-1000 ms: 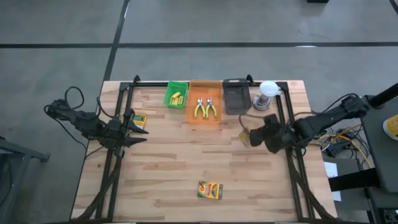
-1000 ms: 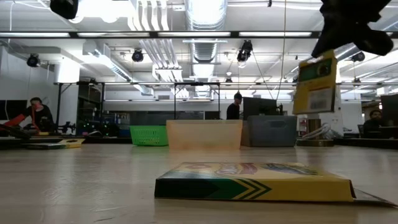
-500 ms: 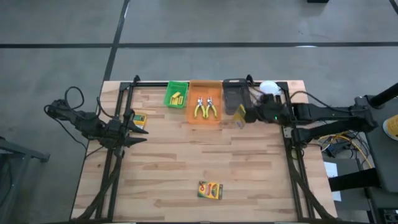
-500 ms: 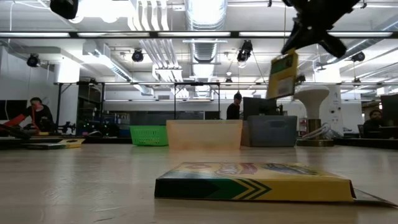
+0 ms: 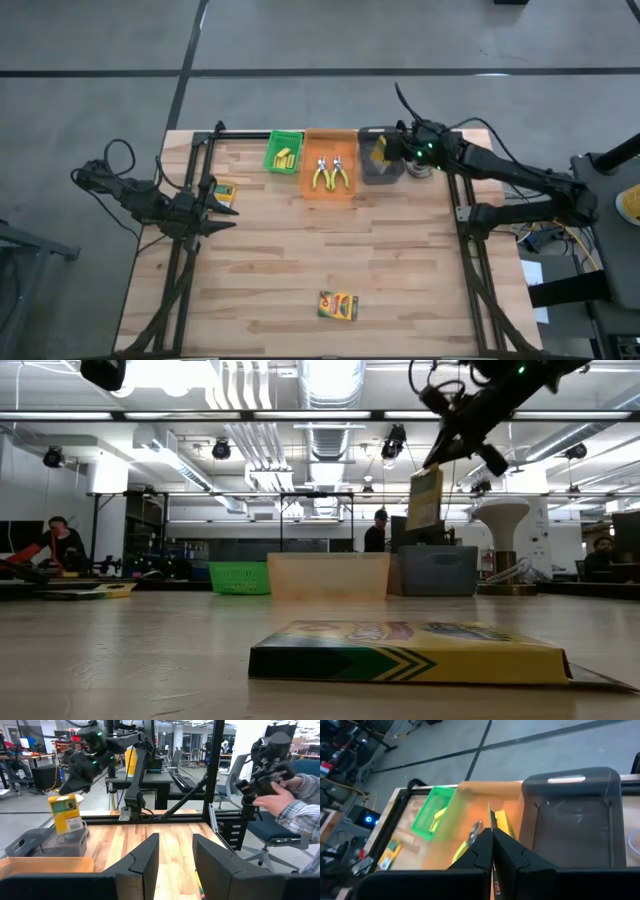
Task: Pick & Place School Supplies
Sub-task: Put the yellow crayon box into the black bin
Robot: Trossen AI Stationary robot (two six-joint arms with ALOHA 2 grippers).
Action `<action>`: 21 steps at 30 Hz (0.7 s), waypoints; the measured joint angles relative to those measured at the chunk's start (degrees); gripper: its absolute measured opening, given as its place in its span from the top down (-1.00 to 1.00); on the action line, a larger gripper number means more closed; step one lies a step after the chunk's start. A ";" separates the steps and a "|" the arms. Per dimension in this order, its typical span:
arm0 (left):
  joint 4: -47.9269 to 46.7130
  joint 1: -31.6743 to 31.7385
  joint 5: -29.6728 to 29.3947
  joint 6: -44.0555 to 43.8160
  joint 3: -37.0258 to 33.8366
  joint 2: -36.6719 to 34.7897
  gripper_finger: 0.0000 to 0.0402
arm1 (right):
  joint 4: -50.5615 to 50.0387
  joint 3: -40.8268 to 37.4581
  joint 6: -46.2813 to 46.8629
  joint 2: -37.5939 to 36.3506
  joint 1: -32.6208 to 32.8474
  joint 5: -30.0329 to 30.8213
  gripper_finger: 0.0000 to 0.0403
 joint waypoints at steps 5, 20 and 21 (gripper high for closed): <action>0.00 0.01 -0.01 0.00 0.00 0.00 0.38 | 3.80 0.00 -0.56 5.76 -6.19 -5.35 0.96; 0.00 0.00 0.00 -0.02 0.00 0.00 0.38 | 17.24 0.00 -1.09 22.36 -15.80 -16.74 0.96; 0.00 0.02 -0.02 -0.02 0.00 0.00 0.38 | 17.93 0.00 -1.11 22.71 -15.82 -16.91 0.96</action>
